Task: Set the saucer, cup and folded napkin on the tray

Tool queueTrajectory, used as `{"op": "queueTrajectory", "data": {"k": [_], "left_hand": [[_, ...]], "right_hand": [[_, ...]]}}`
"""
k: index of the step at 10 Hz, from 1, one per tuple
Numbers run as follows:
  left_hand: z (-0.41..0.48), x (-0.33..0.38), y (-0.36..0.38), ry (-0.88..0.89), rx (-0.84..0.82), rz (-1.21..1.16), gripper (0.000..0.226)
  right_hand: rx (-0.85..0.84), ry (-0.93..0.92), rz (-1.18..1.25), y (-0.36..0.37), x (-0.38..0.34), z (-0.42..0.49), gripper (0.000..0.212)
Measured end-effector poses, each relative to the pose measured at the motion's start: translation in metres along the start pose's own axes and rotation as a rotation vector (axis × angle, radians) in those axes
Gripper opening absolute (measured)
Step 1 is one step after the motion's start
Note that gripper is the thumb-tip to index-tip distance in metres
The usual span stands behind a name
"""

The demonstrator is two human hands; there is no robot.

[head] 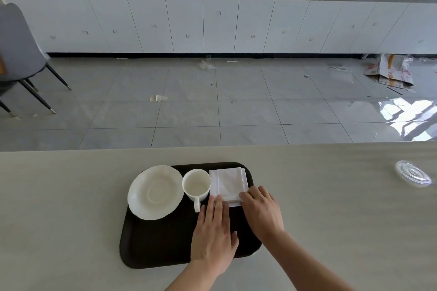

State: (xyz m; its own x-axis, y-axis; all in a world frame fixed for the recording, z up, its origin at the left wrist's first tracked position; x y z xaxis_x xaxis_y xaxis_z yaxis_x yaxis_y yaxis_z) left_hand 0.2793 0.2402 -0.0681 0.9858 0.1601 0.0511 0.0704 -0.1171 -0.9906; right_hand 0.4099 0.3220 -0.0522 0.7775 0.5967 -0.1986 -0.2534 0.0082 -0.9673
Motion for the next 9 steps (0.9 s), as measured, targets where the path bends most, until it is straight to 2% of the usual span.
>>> {"op": "queueTrajectory", "data": {"k": [2,5,6,8,9], "left_hand": [[0.0,0.001,-0.008,0.014,0.006,0.003,0.074],[-0.023,-0.009,-0.04,0.046,0.087,0.013,0.067],[-0.037,-0.021,-0.055,0.035,0.139,0.039,0.065],[-0.061,-0.06,-0.087,-0.047,0.251,0.045,0.066],[-0.066,-0.084,-0.1,-0.137,0.246,0.088,0.068]], "right_hand": [[-0.028,0.024,0.014,-0.005,-0.003,0.003,0.01],[0.042,0.045,0.058,-0.033,-0.017,-0.004,0.014],[0.049,0.026,0.061,-0.045,-0.027,-0.008,0.021],[0.068,-0.01,0.048,-0.074,-0.057,-0.013,0.031],[0.052,-0.048,-0.021,-0.087,-0.077,-0.01,0.034]]}}
Point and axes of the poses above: each hand's wrist, its own z-axis towards the middle knuckle, its own y-axis out of the palm, x = y × z, the point moved 2 cm from there along z, towards the middle knuckle, and after that the axes turned 12 degrees about -y, right-handed, at the moved point
